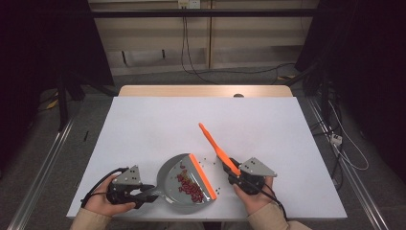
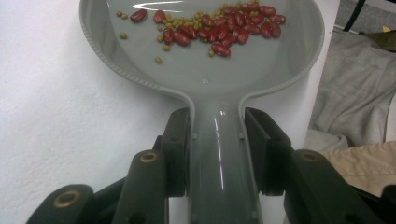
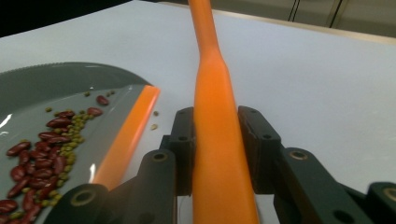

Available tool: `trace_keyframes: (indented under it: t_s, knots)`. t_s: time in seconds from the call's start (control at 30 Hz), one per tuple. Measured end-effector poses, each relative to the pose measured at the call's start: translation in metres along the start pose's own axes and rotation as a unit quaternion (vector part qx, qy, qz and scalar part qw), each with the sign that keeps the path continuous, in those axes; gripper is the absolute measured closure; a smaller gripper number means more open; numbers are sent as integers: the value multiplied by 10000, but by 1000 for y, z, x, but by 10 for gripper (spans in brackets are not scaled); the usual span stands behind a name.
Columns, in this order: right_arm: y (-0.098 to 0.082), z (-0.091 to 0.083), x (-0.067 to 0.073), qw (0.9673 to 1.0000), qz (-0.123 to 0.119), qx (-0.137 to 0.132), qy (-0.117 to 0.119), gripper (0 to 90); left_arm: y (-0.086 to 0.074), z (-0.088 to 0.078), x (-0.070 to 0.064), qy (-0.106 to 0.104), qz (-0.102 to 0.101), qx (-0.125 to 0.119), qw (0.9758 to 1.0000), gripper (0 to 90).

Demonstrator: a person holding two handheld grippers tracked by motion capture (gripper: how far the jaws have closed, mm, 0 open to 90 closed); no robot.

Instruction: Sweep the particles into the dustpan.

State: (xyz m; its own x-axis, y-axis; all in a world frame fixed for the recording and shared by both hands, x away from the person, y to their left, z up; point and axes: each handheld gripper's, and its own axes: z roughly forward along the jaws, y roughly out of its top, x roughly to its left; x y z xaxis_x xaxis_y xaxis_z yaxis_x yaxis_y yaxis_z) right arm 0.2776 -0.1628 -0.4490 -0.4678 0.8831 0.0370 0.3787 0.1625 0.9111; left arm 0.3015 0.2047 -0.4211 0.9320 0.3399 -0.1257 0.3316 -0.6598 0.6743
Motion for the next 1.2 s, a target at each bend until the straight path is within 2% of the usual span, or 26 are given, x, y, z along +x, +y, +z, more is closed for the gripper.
trace_keyframes:
  t_s: [0.03,0.07,0.1,0.17,0.2,0.23,0.27,0.33,0.37,0.4,0.43,0.5,0.57,0.6,0.63,0.67,0.7,0.77,0.83,1.0,1.03,1.13,1.17,1.2]
  knots:
    - [-2,1,5,10000,4,-3,-24,688,0,0,0,-35,9,31,10000,627]
    - [-4,2,10,9999,-7,-35,-98,687,1,1,-1,80,7,48,10000,627]
    - [-5,2,14,9999,37,-40,-127,685,1,2,-1,-12,-10,31,10000,627]
    - [-5,3,18,9994,286,-96,-169,685,2,3,-1,-39,-19,49,10000,627]
    - [-4,3,19,9989,432,-114,-109,686,2,4,-2,68,-30,84,9999,627]
    - [-3,4,21,9981,595,-163,-71,687,2,6,-1,-43,-18,85,10000,627]
    - [-2,4,24,9974,697,-184,-25,686,3,7,-1,-10,-42,50,10000,627]
    - [-1,9,32,9975,682,-179,56,686,4,7,-1,50,-79,57,9999,627]
    - [1,11,35,9981,591,-165,98,686,4,8,-1,60,-77,71,9999,627]
    - [2,14,37,9978,630,-169,130,687,4,8,-1,67,-85,77,9999,627]
    - [5,17,38,9972,704,-207,174,689,4,9,0,-14,-115,33,9999,627]
    - [10,21,39,9944,943,-236,425,694,4,8,0,-52,-127,46,9999,627]
    - [16,22,43,9953,732,-362,512,701,3,10,1,-20,-159,4,9999,627]
    - [19,22,43,9951,716,-405,540,701,2,10,1,-30,-182,3,9998,627]
    - [23,22,40,9930,784,-504,727,702,2,9,2,36,-189,17,9998,627]
    - [27,22,37,9914,810,-585,845,703,2,9,3,-36,-214,-28,9998,627]
    - [31,21,34,9928,749,-617,706,703,2,9,3,-35,-213,-22,9998,627]
    - [37,19,25,9920,765,-713,702,703,2,9,3,-34,-189,0,9998,627]
    - [39,16,15,9932,643,-773,578,704,2,9,3,-60,-163,-4,9998,627]
    - [27,9,-12,9972,375,-629,133,704,1,7,0,-119,-98,28,9999,627]
    - [22,7,-16,9974,427,-567,91,704,1,7,0,-133,-108,19,9999,627]
    - [2,-3,-14,9988,262,-378,-155,704,0,6,-2,-118,-99,32,9999,627]
    - [-2,-5,-11,9988,275,-368,-171,705,1,6,-2,-199,-95,86,9997,627]
    - [-7,-8,-5,9982,308,-491,-165,704,1,7,-4,-100,-111,53,9999,627]
